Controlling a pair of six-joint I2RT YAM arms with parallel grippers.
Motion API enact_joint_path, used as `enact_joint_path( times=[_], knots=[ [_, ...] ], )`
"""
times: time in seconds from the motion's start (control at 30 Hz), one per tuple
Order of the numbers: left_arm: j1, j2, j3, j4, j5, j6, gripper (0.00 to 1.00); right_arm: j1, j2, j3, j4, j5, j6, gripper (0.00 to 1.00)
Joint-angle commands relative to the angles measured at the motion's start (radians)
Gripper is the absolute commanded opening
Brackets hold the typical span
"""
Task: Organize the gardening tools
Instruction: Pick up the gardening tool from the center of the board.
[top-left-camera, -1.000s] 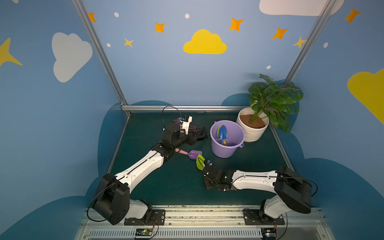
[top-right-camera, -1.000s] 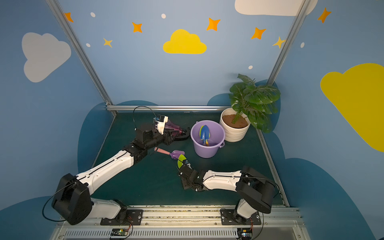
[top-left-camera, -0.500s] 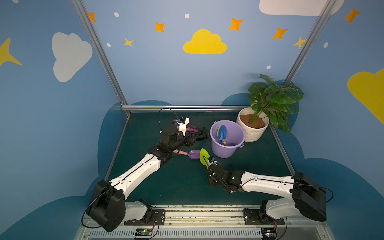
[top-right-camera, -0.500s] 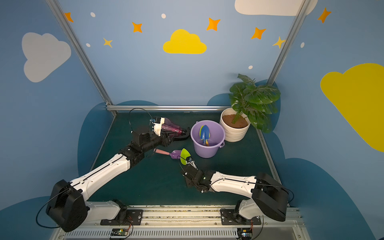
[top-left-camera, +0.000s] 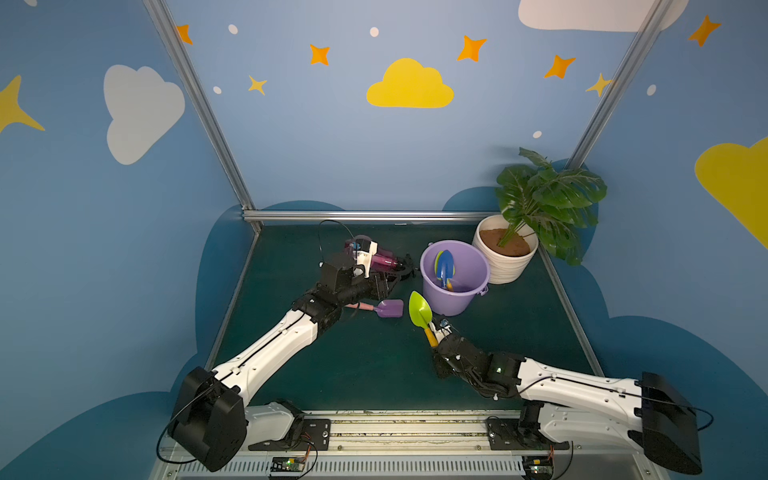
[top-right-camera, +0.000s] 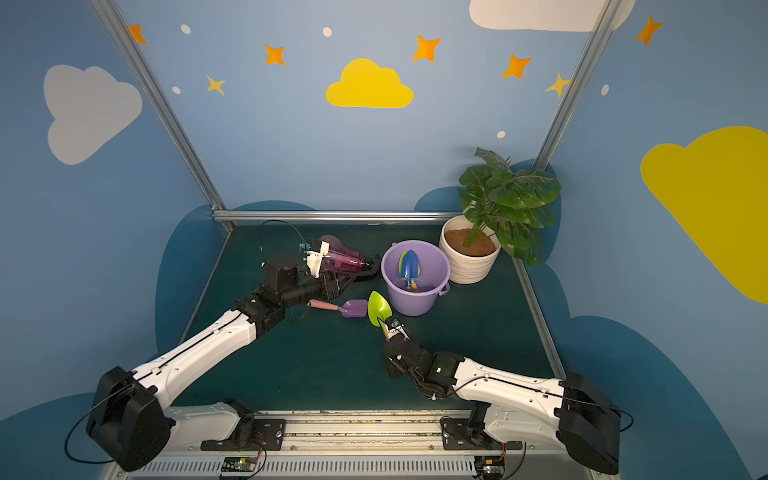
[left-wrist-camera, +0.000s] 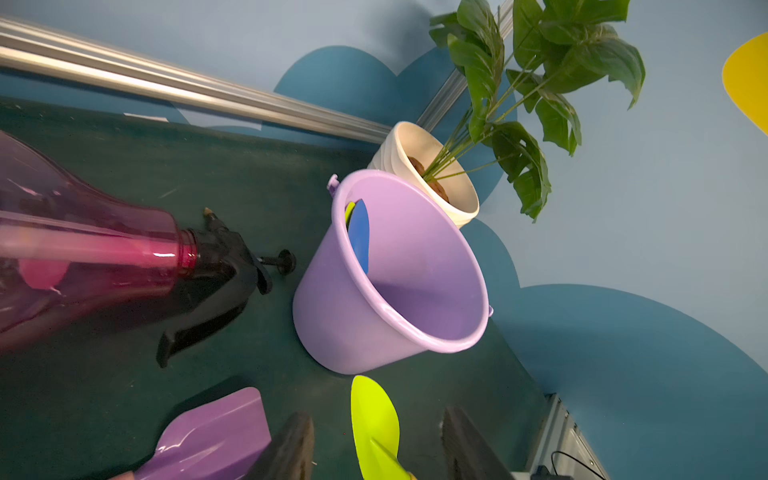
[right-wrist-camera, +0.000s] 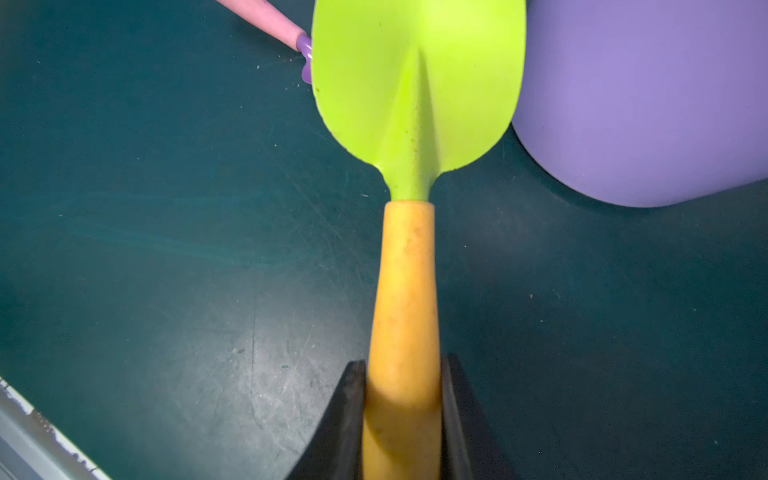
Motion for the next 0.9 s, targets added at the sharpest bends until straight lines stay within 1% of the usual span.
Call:
enact_joint_path(
  times=[0.0, 0.2, 0.3, 0.5, 0.7, 0.87],
  knots=[
    [0.002, 0.037, -0.016, -0.01, 0.092, -0.047, 0.56, 0.001, -0.03, -0.011, 0.043, 0.019, -0.024, 0.03],
    [-0.02, 0.085, -0.032, 0.003, 0.136, -0.064, 0.55, 0.002, -0.051, -0.023, 0.069, 0.009, -0.025, 0.03],
    [-0.034, 0.109, -0.043, 0.007, 0.143, -0.063, 0.52, 0.002, -0.053, -0.027, 0.088, -0.008, -0.028, 0.03],
    [-0.049, 0.149, -0.048, 0.027, 0.145, -0.062, 0.51, 0.003, -0.034, -0.022, 0.102, -0.035, -0.035, 0.02],
    [-0.054, 0.193, -0.042, 0.046, 0.16, -0.065, 0.42, 0.006, -0.031, -0.022, 0.121, -0.054, -0.04, 0.02],
    [-0.054, 0.223, -0.039, 0.065, 0.168, -0.069, 0.31, 0.01, -0.025, -0.021, 0.126, -0.063, -0.043, 0.02]
  ],
)
